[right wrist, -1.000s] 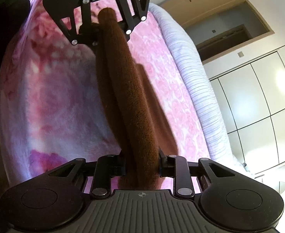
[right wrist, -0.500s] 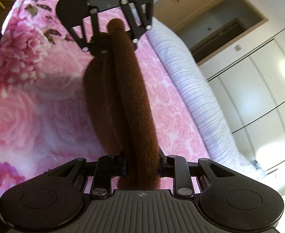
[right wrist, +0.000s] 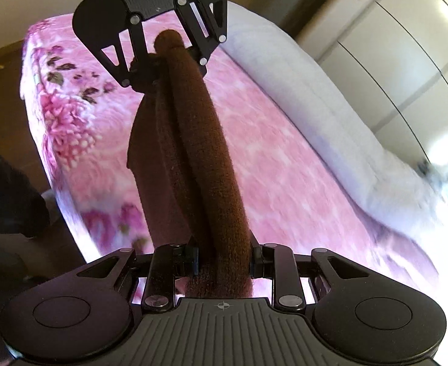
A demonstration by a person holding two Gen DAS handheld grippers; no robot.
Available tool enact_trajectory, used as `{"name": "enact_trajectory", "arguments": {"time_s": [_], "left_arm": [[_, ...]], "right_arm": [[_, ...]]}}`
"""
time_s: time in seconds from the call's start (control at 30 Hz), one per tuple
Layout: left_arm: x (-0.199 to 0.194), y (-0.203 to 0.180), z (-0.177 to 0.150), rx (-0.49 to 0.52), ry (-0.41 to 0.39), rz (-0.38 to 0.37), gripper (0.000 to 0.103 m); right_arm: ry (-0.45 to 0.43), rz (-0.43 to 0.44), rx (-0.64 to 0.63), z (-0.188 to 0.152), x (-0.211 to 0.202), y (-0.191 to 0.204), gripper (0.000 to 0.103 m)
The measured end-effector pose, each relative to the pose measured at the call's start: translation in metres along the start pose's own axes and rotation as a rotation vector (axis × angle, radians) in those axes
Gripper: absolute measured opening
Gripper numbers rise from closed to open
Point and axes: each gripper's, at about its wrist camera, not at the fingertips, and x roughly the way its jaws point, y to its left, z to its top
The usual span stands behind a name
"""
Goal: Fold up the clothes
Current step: 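Carry the lifted vest with both grippers toward the clothes stack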
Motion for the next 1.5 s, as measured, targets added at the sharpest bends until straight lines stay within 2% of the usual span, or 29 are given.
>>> {"name": "enact_trajectory", "arguments": {"time_s": [0.13,0.27,0.53,0.63,0.77,0.97,1.2,1.27,1.33,1.37,1.43,1.5], "left_arm": [[0.011,0.017,0.058,0.073,-0.083,0.006,0.019],[0.026,0.045,0.101,0.143,-0.181,0.007,0.019],[0.079,0.102,0.191,0.291,-0.380,0.010,0.019],[0.098,0.126,0.232,0.334,-0.431,0.003,0.019],[0.136,0.169,0.297,0.337,-0.466,0.019,0.019],[0.207,0.239,0.404,0.293,-0.447,0.117,0.019],[0.324,0.274,0.499,0.226,-0.373,0.164,0.019],[0.357,0.284,0.526,0.207,-0.351,0.177,0.019],[0.391,0.293,0.553,0.188,-0.329,0.189,0.020],[0.412,0.288,0.554,0.167,-0.314,0.163,0.020],[0.468,0.262,0.544,0.111,-0.234,0.058,0.023],[0.505,0.234,0.535,0.118,-0.151,-0.016,0.026]], "right_arm": [[0.066,-0.078,0.072,-0.026,-0.030,-0.026,0.026],[0.127,-0.165,0.149,-0.049,-0.056,-0.052,0.026],[0.259,-0.325,0.245,-0.095,-0.101,-0.115,0.026],[0.294,-0.376,0.276,-0.117,-0.115,-0.147,0.026],[0.283,-0.425,0.361,-0.158,-0.132,-0.213,0.026],[0.267,-0.475,0.297,-0.240,-0.142,-0.339,0.026],[0.183,-0.530,0.192,-0.351,-0.142,-0.511,0.026],[0.169,-0.543,0.157,-0.378,-0.128,-0.535,0.026],[0.163,-0.520,0.146,-0.408,-0.102,-0.543,0.027],[0.162,-0.497,0.154,-0.425,-0.085,-0.540,0.027],[0.179,-0.410,0.207,-0.461,-0.040,-0.525,0.028],[0.228,-0.300,0.239,-0.492,0.008,-0.500,0.029]]}}
